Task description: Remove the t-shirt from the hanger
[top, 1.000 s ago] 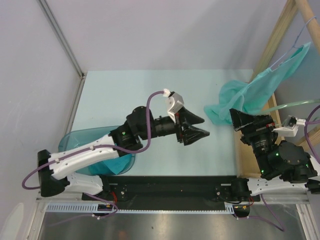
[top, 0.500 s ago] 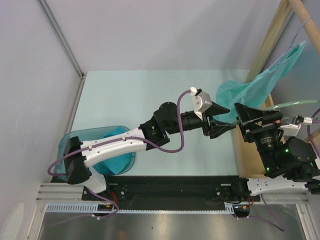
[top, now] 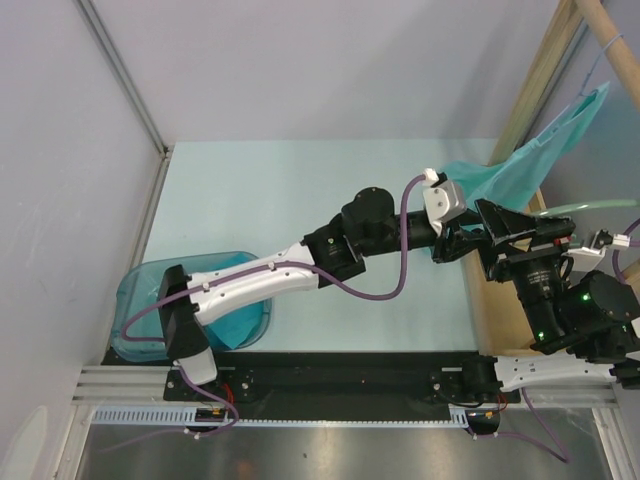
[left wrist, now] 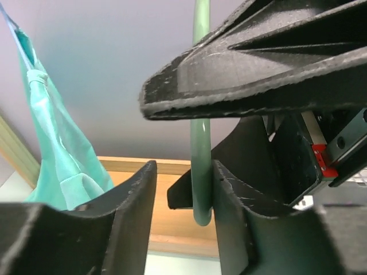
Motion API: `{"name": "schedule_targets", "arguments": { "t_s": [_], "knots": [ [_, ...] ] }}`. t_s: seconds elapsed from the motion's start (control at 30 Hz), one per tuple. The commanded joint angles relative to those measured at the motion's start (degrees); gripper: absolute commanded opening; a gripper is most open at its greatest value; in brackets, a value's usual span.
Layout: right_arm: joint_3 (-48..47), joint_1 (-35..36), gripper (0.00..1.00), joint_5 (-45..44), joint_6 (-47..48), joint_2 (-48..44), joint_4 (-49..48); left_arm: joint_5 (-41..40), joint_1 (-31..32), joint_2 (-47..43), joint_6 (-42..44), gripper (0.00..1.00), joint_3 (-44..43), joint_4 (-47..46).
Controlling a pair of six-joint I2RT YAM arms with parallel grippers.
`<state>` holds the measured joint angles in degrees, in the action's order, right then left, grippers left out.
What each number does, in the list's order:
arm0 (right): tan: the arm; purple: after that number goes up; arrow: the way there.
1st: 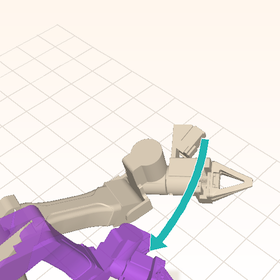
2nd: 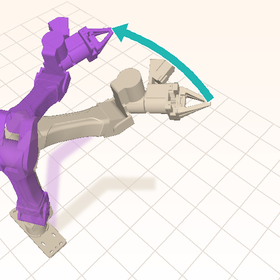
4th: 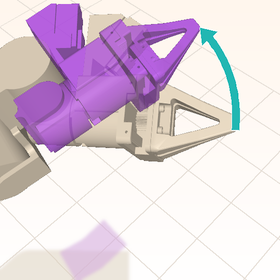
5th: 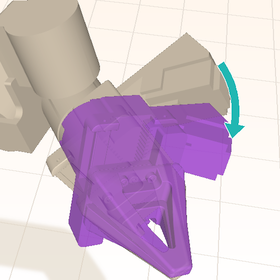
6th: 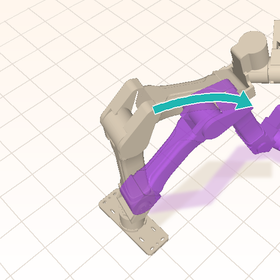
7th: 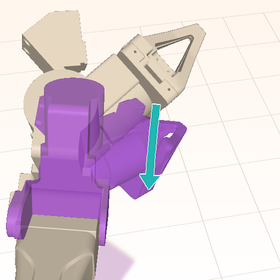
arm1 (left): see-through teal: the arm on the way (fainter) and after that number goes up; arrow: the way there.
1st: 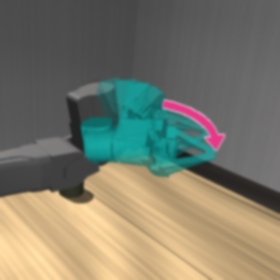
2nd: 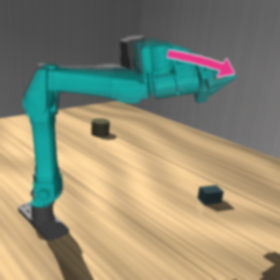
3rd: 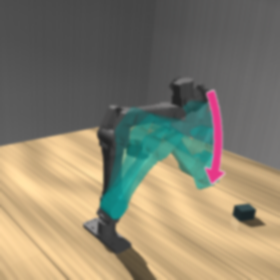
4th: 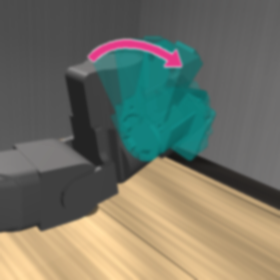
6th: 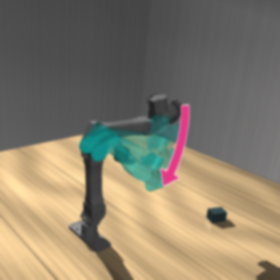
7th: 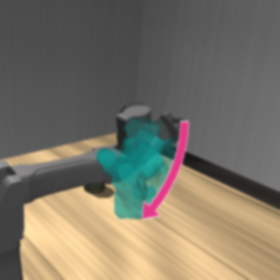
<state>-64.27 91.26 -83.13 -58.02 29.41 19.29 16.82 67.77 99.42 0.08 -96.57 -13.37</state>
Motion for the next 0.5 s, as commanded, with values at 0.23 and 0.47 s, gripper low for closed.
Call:
{"name": "schedule_targets", "arguments": {
  "t_s": [0.23, 0.47],
  "knots": [
    [0.0, 0.0, 1.0, -16.7, 5.1, -2.0, -3.5, -5.2, -4.6, 8.8, 6.5, 0.1, -14.1, 11.5],
    [-2.9, -1.3, 1.0, -13.3, 13.3, -1.1, -0.6, -0.6, -6.0, 7.2, 4.2, 0.12, -10.8, 9.2]
  ]
}}
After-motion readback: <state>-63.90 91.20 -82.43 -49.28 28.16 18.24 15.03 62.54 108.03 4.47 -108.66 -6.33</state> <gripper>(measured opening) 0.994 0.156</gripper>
